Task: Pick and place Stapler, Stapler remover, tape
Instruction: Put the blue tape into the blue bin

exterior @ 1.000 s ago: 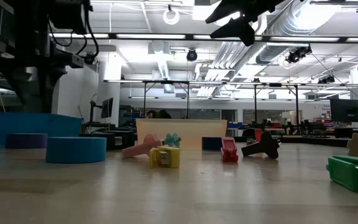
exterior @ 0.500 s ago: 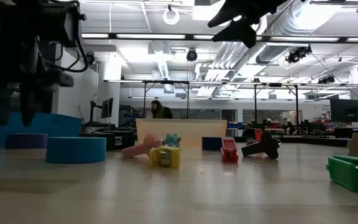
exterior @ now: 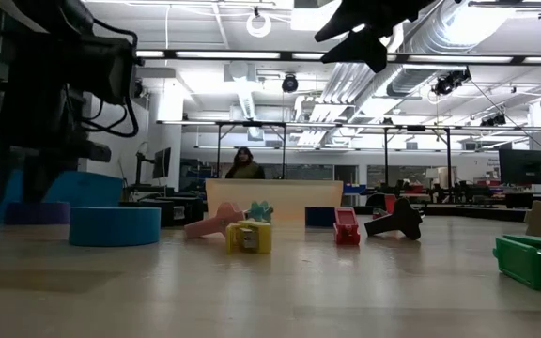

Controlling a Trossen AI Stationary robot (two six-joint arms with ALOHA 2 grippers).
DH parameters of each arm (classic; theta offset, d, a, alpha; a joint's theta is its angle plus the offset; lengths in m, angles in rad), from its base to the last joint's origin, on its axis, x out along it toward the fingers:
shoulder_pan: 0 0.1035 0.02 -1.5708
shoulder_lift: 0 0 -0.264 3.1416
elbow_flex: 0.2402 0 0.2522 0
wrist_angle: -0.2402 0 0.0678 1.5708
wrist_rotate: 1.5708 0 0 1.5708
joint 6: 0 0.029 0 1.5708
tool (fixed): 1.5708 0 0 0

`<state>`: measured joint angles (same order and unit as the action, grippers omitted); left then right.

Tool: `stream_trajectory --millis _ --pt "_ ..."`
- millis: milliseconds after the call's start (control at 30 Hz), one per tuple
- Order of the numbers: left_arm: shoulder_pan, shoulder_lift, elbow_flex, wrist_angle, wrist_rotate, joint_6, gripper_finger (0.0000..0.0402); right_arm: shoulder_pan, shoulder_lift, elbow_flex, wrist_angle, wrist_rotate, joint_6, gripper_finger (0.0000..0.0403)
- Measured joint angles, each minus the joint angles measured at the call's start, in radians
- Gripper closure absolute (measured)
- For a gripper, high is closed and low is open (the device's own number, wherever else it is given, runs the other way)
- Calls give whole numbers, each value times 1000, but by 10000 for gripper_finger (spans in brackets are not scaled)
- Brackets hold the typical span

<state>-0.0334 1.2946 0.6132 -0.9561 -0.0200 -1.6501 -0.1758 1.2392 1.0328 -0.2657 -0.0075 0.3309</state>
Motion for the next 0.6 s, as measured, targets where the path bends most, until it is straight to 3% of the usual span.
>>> stream_trajectory --millis 333,600 --pt "0 10 2 40 18 49 367 0 0 0 -5 0 -4 196" --pt "0 -14 119 -38 1 109 368 0 0 0 -6 0 -2 196"
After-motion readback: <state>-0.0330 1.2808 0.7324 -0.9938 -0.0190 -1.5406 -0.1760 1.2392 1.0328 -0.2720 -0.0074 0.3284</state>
